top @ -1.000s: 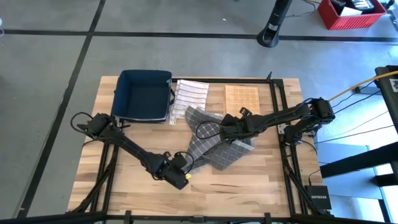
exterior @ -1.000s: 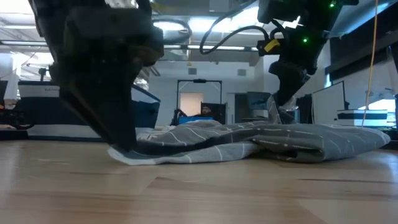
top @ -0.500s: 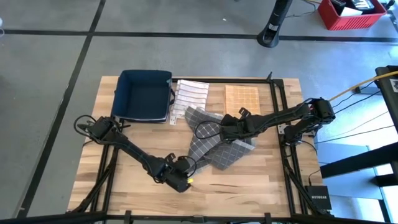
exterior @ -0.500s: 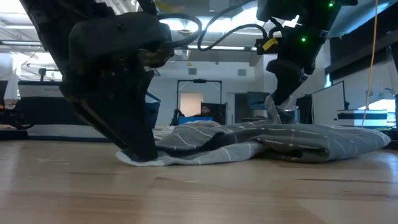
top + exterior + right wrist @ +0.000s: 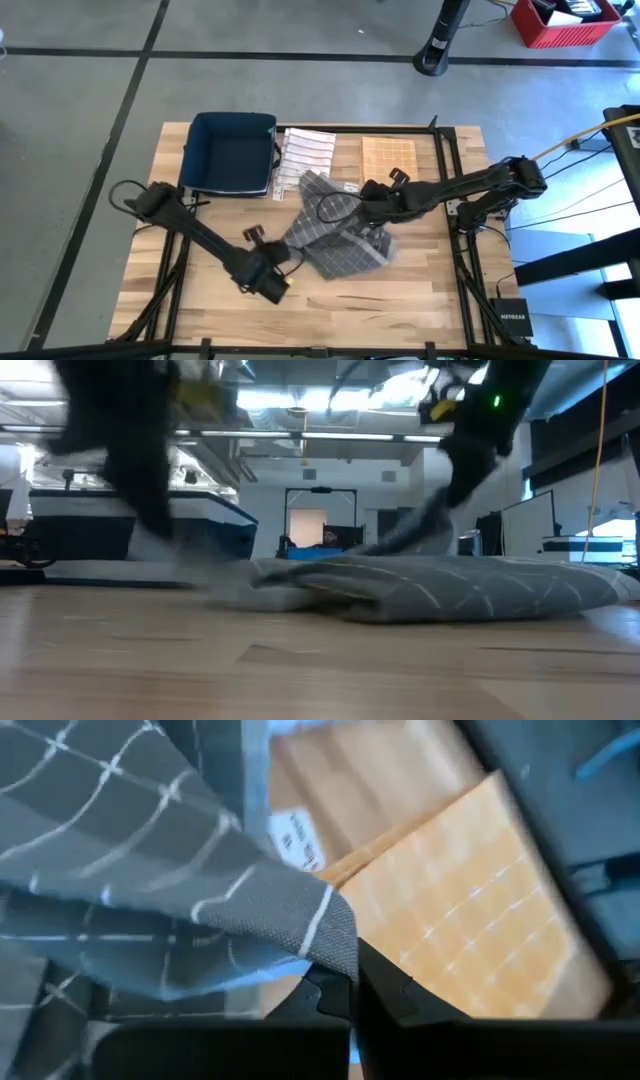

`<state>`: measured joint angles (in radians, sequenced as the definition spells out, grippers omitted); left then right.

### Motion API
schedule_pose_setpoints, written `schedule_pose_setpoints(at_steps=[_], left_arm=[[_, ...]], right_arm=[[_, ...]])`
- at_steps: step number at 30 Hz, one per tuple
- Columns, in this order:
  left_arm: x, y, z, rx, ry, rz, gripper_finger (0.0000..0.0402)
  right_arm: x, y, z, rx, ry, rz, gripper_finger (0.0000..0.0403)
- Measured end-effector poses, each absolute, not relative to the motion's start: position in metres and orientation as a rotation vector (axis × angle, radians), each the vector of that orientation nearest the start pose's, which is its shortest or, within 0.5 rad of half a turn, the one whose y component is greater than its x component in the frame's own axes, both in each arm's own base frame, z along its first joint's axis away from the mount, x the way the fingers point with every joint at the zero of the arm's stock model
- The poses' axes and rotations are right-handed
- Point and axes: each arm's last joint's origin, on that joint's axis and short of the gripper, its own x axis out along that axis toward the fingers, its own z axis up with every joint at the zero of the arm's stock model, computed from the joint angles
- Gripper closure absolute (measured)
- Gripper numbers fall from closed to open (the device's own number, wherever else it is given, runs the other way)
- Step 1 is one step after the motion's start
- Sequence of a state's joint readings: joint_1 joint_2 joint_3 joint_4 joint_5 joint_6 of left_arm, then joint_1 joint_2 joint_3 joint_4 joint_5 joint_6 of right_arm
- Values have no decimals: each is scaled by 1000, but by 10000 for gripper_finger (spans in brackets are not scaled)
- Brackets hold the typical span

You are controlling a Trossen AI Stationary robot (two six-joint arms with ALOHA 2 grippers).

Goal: Fold towel
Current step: Fold the gray towel

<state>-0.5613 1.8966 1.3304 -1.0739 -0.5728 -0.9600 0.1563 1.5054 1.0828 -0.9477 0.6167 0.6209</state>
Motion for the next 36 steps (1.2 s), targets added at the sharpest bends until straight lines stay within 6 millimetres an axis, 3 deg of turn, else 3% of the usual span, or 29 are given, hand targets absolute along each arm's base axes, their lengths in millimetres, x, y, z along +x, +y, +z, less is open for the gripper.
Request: schedule_pose_setpoints(at_steps=[3,9,16,20,26,36], left_arm=[[282,-160,234,175,1121,706,400],[262,-149,324,269,876,737,400],[235,-119,406,326,653,718,401],[216,-97,440,335,569,746,401],[188,-67,480,333,461,802,401],[173,-49,526,436,351,858,400]], right_arm=[[262,34,267,-29,1004,-740,402],[244,49,357,-96,795,-693,402],[220,46,454,-150,540,-657,402],[203,40,499,-188,427,-627,402],[181,34,541,-224,302,-571,402],[170,34,569,-152,142,-405,402]])
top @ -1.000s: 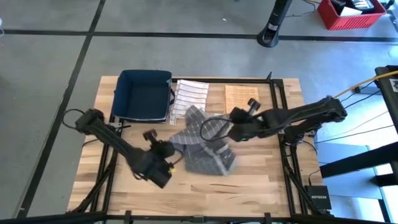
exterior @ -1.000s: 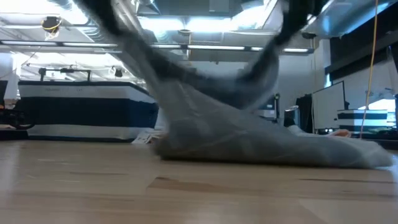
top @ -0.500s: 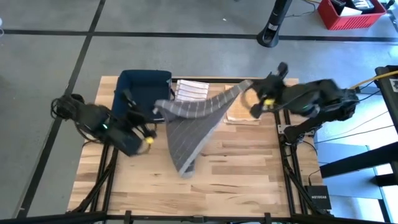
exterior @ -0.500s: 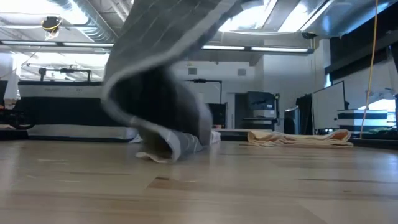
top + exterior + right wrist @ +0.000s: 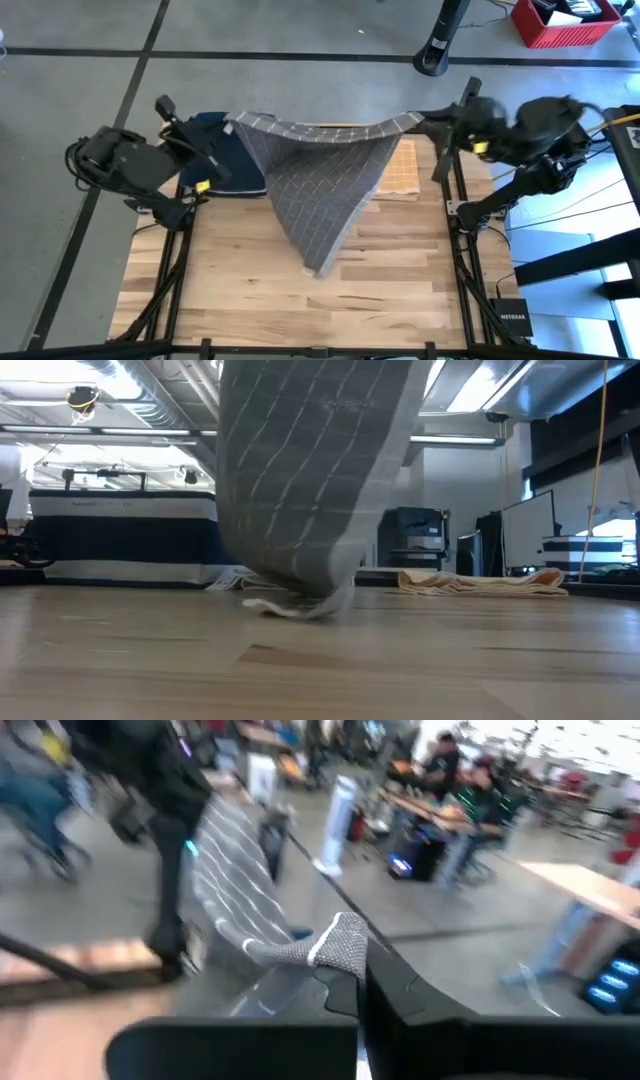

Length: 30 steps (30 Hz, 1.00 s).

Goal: Fold towel
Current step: Fold the gray towel

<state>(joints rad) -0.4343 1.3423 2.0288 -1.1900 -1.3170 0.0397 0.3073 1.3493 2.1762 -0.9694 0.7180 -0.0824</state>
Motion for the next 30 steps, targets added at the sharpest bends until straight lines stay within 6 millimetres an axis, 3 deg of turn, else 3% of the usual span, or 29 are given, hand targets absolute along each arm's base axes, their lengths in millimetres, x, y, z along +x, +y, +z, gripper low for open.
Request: schedule_pose_setpoints(at_steps=[7,15,30], left_arm=[[171,-48,561,471,260,876,400],[163,-39,599,553,204,977,400],[163,-12,613,771,196,1031,400]], right_arm=[[155,30,598,-178,-27,-402,402],[148,22,610,-476,36,-697,402],[144,19,615,-701,159,-821,402]])
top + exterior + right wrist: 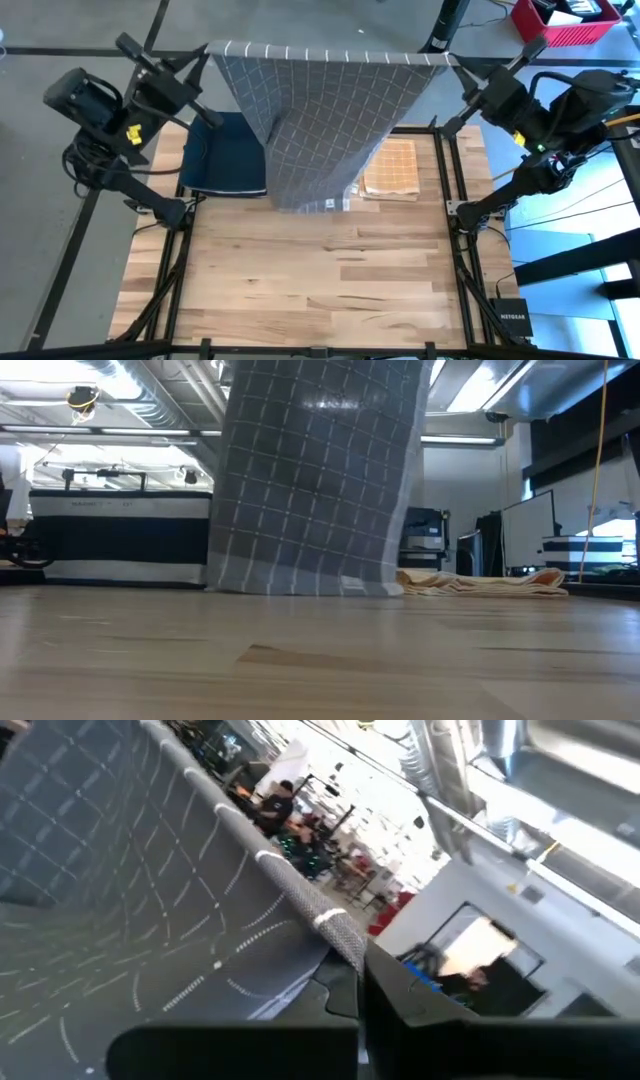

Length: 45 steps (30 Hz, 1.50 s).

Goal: Fold towel
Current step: Fold the gray towel

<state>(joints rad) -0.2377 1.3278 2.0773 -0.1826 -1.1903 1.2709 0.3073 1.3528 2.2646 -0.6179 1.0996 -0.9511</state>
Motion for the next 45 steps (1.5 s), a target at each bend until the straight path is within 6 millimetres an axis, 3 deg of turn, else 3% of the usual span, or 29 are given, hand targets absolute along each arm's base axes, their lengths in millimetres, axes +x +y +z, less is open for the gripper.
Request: schedule_pose_setpoints(at_steps=[11,22,26,34,39,45], left_arm=[[160,9,628,1002,146,1138,400],[161,7,637,1090,-169,1038,400],[166,6,633,1118,-136,976,400],[171,9,628,1089,-76,961,400],[174,15,623,917,-43,995,400],[181,15,598,628,74,915,400]], right_arm=[[140,18,627,-1019,214,-829,402],[130,18,649,-1086,-24,-868,402],[123,17,648,-1033,-107,-789,402],[112,11,634,-941,53,-773,402],[112,9,633,-787,57,-824,402],[116,10,618,-542,73,-812,402]])
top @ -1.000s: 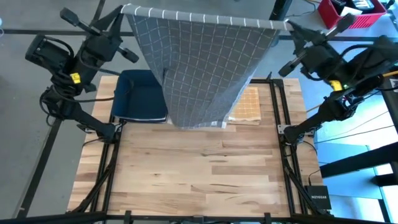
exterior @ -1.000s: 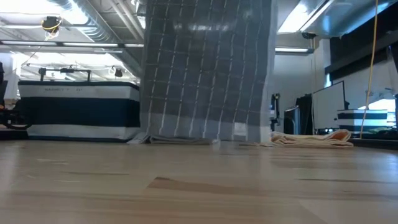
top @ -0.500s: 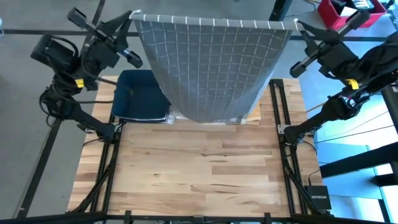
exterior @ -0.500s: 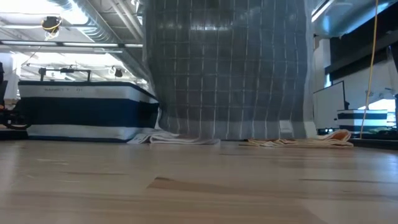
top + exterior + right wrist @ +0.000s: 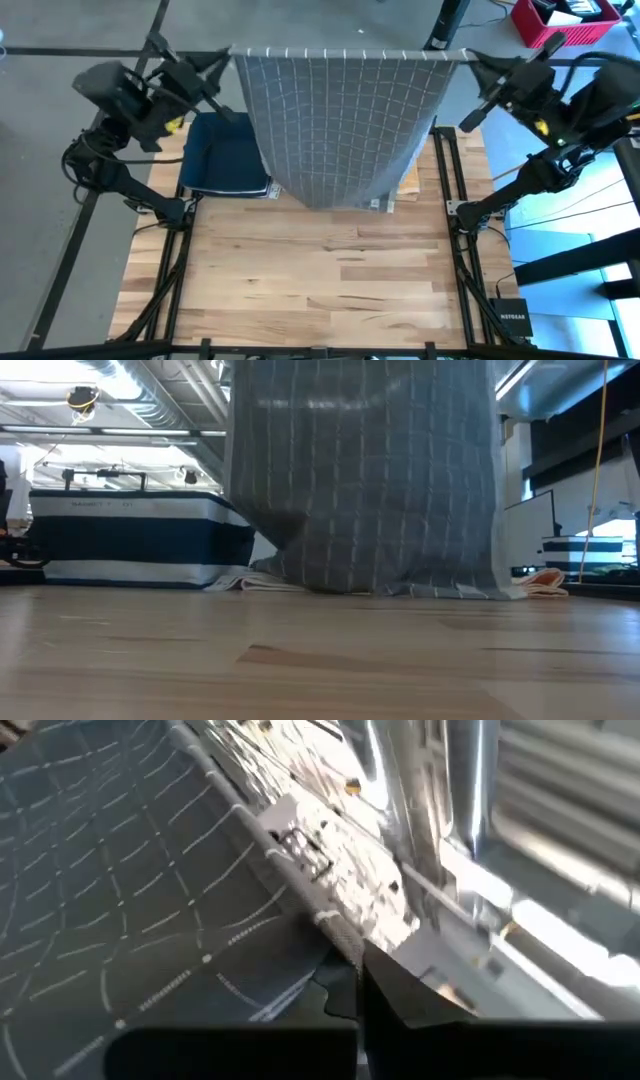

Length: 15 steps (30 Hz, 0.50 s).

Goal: Fold towel
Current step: Fold the gray towel

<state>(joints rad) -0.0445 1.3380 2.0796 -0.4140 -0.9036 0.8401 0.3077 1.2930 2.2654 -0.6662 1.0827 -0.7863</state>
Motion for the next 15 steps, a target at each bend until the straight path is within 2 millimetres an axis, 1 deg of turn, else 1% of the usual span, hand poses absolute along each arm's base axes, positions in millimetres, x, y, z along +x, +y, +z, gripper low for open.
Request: schedule_pose_setpoints(at_steps=[4,8,11,15], left_arm=[[181,3,582,451,111,816,400],[175,-16,571,286,107,640,400],[169,-32,568,172,81,475,400],[163,-57,571,69,23,240,400]], right_arm=[[124,16,605,-440,107,-769,402],[133,32,596,-372,109,-654,402],[143,51,593,-368,102,-563,402],[146,83,593,-377,69,-464,402]])
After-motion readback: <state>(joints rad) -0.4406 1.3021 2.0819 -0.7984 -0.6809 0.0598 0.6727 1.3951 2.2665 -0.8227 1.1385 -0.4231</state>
